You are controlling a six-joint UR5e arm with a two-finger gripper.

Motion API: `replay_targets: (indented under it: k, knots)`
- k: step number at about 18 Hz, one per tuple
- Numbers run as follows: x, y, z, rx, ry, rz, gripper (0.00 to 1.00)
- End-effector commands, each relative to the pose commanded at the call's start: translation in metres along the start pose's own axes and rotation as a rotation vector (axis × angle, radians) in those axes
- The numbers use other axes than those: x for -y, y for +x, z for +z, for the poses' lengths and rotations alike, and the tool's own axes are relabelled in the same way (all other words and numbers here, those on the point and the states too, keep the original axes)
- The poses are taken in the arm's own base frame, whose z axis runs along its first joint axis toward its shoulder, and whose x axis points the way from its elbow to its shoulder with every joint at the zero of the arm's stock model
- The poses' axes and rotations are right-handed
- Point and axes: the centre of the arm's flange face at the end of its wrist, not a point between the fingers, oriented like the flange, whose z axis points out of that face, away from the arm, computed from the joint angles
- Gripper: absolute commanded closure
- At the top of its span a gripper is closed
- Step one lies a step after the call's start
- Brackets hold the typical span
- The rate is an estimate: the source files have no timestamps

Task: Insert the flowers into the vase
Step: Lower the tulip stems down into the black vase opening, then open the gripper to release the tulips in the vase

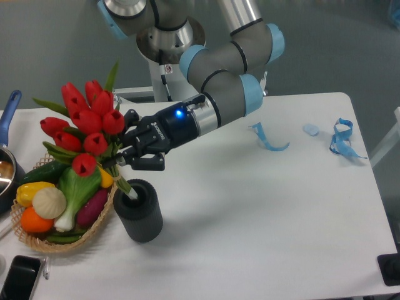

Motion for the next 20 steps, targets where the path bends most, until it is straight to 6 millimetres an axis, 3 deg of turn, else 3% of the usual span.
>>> replay_targets:
  k: [9, 13, 20]
  knots:
    - [-0.025, -0.013, -0.015, 0.028, -0.005, -0.042, 0.71]
    - [-0.047, -0.013, -0.018, 0.033, -0.004, -0.040, 0.70]
    - [-0.058, -0.013, -0.022, 0.041, -0.011, -0.046, 0.70]
